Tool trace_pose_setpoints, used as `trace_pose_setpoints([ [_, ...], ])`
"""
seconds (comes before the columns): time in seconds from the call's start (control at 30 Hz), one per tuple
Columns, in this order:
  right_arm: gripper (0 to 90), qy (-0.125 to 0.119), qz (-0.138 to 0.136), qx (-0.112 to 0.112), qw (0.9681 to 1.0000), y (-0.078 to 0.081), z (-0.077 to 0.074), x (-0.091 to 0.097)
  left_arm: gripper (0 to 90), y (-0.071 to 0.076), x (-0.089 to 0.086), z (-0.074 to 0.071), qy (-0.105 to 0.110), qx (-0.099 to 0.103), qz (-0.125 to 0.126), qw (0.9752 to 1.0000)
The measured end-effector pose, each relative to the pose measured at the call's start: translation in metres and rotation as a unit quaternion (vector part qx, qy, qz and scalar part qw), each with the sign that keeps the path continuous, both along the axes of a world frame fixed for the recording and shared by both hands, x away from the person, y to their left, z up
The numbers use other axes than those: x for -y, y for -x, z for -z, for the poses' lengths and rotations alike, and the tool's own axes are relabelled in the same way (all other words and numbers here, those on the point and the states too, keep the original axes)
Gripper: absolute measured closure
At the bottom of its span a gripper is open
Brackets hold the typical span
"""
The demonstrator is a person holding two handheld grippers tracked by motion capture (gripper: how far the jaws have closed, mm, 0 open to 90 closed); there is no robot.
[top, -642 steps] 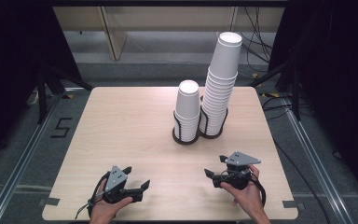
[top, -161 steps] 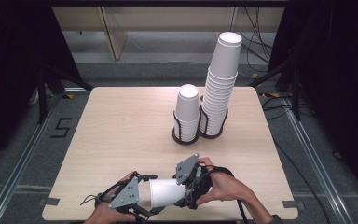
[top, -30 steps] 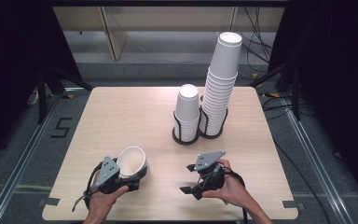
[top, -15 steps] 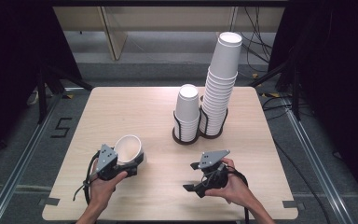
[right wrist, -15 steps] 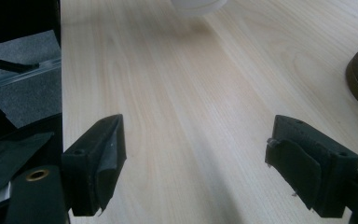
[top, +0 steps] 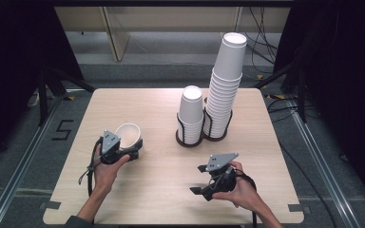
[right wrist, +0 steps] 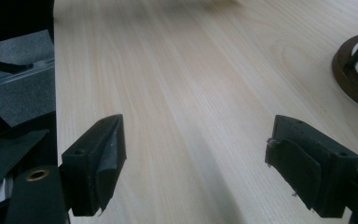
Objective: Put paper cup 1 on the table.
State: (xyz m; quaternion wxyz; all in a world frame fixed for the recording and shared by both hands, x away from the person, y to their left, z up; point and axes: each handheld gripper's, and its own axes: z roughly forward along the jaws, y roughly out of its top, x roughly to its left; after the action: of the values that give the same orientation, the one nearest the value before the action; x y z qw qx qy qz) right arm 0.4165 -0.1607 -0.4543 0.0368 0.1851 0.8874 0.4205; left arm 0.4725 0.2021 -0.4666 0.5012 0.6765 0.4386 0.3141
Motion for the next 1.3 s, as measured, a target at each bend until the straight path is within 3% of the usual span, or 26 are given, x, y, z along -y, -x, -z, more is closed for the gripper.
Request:
trace_pose_setpoints([
  [0.33, 19.6, 0.0, 0.003, -0.001, 1.0, 0.001, 0.003, 0.003, 13.5, -0.043, -0.008, -0.002, -0.002, -0.005, -0.038, 0.9993],
  [0.6, 19.6, 0.009, -0.001, 0.001, 1.0, 0.001, 0.005, 0.002, 13.4, -0.075, -0.01, 0.004, -0.023, -0.019, -0.064, 0.9975],
  [0.77, 19.5, 0.011, -0.002, -0.002, 0.9999, 0.0, 0.006, 0.002, 13.2, -0.086, -0.01, 0.006, -0.032, -0.028, -0.069, 0.9967],
  [1.0, 19.5, 0.01, -0.003, -0.003, 0.9999, 0.0, 0.008, 0.002, 13.0, -0.101, -0.011, 0.011, -0.023, -0.046, -0.079, 0.9955],
  [1.2, 19.4, 0.013, -0.001, -0.004, 0.9999, 0.0, 0.008, 0.003, 12.8, -0.109, -0.012, 0.016, -0.019, -0.048, -0.088, 0.9948],
  [1.3, 19.4, 0.011, -0.001, -0.003, 0.9999, -0.001, 0.009, 0.003, 12.6, -0.111, -0.009, 0.017, -0.028, -0.043, -0.088, 0.9948],
])
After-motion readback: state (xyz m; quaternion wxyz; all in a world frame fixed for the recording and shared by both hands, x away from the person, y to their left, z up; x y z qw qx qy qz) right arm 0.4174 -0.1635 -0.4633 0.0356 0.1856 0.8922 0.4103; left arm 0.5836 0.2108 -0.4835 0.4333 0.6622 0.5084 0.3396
